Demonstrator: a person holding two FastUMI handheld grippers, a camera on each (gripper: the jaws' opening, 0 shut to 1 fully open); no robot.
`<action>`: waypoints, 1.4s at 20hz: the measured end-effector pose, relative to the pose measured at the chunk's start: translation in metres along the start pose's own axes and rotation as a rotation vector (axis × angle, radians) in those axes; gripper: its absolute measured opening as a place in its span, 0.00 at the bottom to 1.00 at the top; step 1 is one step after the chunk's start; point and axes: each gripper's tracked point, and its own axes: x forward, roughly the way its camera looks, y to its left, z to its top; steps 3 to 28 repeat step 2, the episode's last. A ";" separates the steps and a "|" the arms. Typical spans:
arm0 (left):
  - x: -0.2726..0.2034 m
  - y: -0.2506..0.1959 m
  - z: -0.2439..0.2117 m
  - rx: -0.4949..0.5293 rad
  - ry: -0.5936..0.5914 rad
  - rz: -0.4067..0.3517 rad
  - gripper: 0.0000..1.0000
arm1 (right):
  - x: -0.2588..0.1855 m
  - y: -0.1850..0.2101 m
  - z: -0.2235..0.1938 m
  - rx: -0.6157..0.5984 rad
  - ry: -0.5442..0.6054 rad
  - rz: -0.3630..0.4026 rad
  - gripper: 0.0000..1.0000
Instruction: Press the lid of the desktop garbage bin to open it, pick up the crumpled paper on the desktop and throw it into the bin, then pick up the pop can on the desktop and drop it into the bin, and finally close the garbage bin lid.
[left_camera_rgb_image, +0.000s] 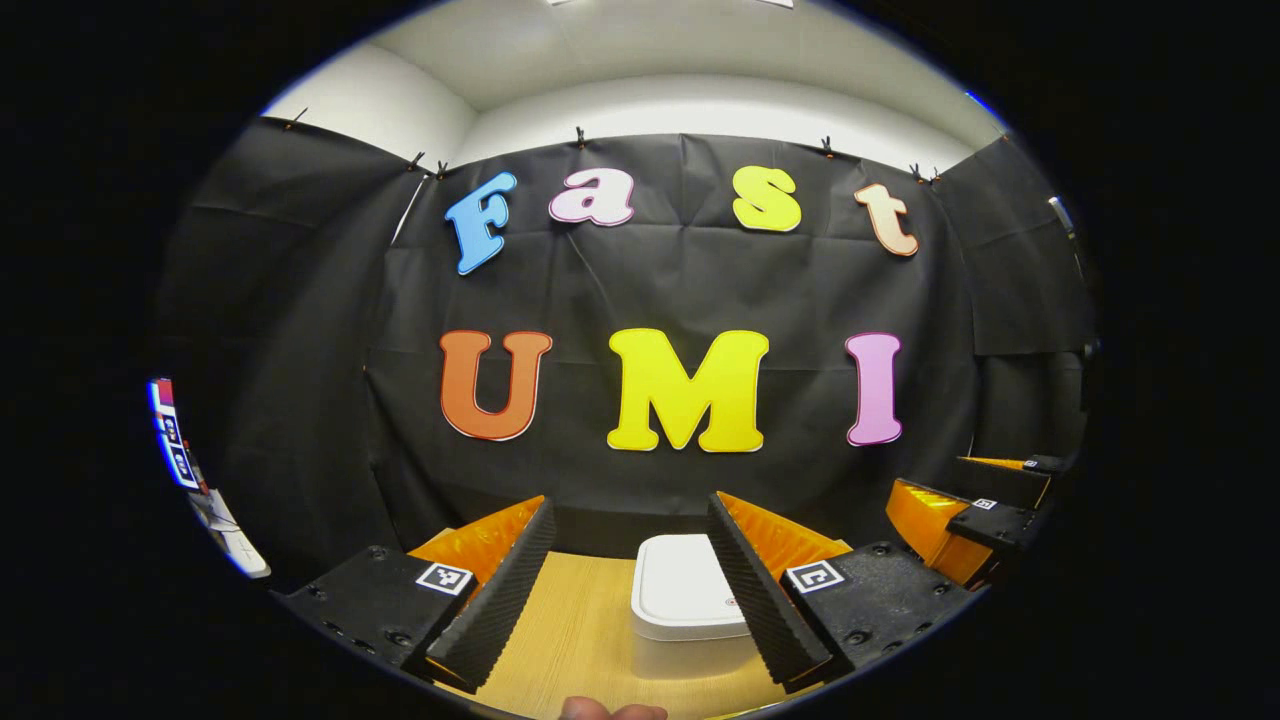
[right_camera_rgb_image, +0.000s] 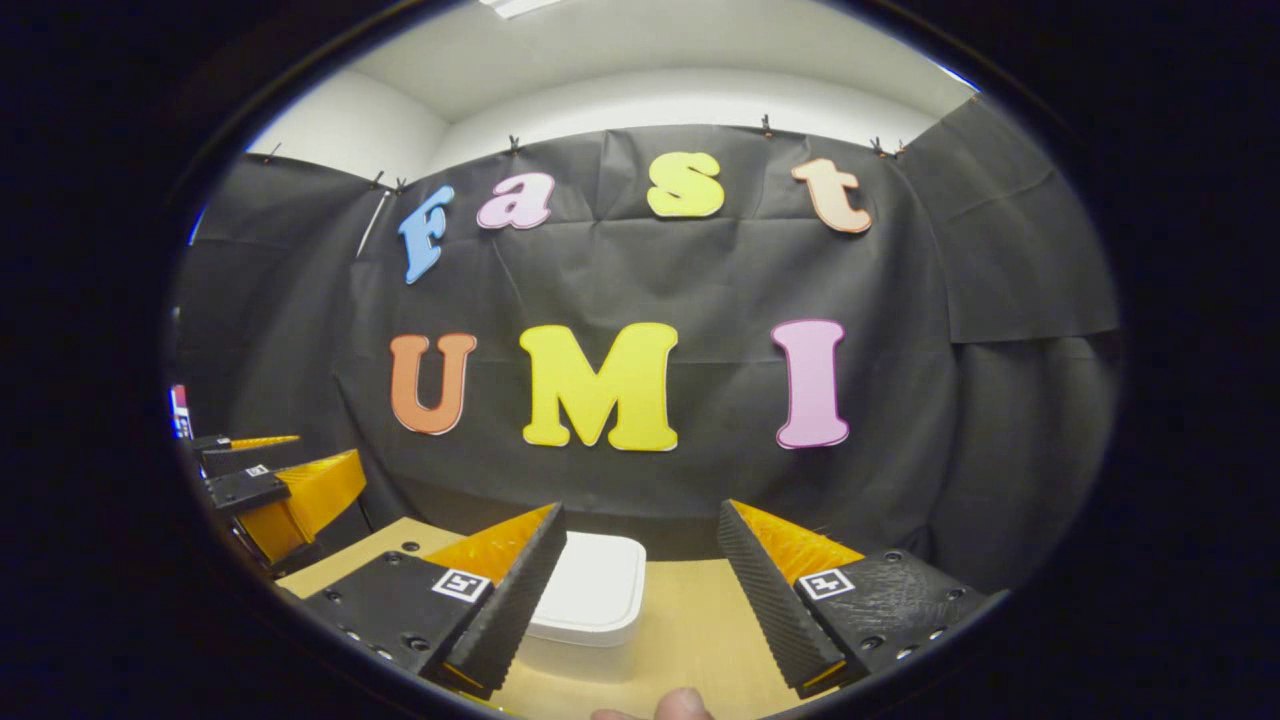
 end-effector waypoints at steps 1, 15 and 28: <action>0.000 0.000 0.001 -0.001 0.000 0.000 0.98 | 0.000 0.000 0.000 0.005 -0.001 -0.002 0.96; 0.001 0.000 0.000 -0.004 0.000 -0.002 0.98 | 0.001 0.000 0.000 0.007 -0.002 -0.002 0.96; 0.001 0.000 0.000 -0.004 0.000 -0.002 0.98 | 0.001 0.000 0.000 0.007 -0.002 -0.002 0.96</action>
